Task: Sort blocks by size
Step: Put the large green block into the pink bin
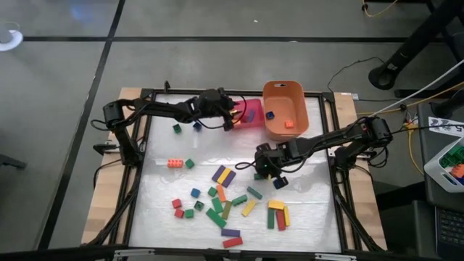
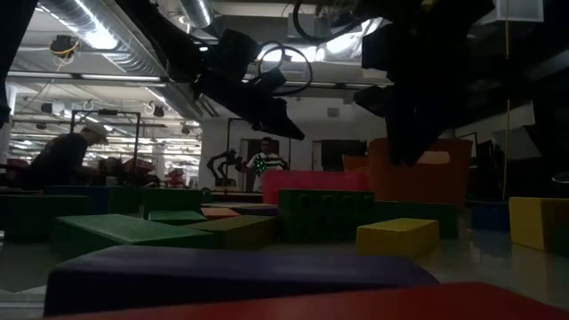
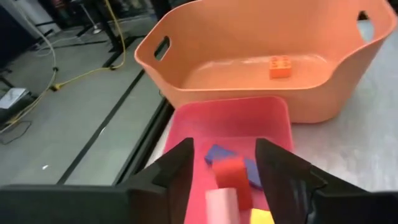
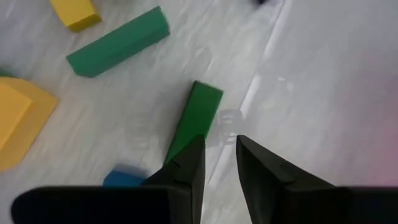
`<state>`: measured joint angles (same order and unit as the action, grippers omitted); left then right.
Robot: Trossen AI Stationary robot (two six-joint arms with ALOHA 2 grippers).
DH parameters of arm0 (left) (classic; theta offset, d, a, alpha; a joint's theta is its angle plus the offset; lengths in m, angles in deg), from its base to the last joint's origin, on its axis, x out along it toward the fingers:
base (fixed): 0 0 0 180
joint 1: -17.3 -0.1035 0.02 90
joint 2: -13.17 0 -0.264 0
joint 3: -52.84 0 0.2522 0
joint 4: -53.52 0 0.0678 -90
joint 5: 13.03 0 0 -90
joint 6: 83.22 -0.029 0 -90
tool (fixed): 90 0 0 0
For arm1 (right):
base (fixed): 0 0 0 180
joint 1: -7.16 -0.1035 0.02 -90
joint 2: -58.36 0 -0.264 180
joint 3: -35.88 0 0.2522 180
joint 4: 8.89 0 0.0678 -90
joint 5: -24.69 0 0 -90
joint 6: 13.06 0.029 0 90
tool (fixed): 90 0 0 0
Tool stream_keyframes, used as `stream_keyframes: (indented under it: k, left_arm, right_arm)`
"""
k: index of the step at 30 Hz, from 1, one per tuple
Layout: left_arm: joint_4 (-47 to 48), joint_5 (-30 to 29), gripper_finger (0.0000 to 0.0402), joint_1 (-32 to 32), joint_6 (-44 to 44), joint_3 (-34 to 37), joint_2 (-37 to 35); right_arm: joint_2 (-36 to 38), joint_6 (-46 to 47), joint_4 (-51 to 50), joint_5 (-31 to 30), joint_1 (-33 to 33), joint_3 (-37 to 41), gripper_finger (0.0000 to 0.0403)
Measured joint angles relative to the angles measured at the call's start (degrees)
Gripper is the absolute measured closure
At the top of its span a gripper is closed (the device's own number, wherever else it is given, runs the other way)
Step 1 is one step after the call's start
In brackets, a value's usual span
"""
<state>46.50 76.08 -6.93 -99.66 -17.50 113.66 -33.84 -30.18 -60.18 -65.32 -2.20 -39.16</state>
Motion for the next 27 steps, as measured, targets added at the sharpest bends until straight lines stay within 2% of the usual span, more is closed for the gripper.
stream_keyframes:
  k: [6, 18, 27]
  left_arm:
    - [0.71, 0.04, 0.0212, 0.67, 0.15, 0.00, 0.00]
    - [6.52, 0.24, 0.0210, 1.01, 1.66, 0.00, -0.09]
    - [13.66, 0.26, 0.0210, 1.01, 2.18, 0.00, -0.09]
  right_arm:
    - [0.00, -0.03, 2.19, -1.10, 0.00, 0.00, 0.0310]
    - [-6.95, 1.01, 4.25, -1.96, 0.00, -0.05, 0.0310]
    - [-7.30, 6.87, 3.44, 3.83, 0.00, -0.22, 0.0310]
